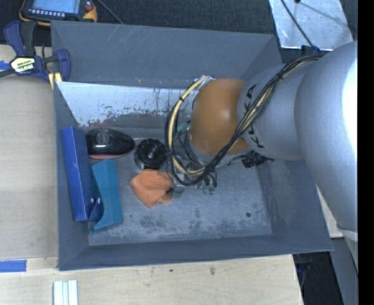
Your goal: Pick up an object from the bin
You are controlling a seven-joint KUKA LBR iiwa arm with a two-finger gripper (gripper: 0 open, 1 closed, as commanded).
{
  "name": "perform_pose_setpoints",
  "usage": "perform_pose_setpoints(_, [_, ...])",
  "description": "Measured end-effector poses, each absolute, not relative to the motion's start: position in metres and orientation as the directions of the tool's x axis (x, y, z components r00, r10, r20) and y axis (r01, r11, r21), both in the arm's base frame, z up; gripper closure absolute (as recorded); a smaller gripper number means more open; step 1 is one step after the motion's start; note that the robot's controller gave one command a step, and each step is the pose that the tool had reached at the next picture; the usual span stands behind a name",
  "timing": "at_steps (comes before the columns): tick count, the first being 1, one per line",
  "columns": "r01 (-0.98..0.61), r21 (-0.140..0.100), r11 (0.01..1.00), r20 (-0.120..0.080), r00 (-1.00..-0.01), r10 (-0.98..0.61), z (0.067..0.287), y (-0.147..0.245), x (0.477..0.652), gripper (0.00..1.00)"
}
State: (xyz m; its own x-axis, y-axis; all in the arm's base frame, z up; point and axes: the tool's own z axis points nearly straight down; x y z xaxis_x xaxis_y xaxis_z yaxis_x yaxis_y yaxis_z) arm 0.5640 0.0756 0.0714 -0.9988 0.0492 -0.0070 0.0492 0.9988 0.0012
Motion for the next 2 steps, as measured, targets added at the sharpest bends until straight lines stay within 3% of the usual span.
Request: perform_pose_setpoints(2, [0.049,0.001,0.999,-0.007,-0.999,0.049,0.0714,0.0757,0.5640,1.00])
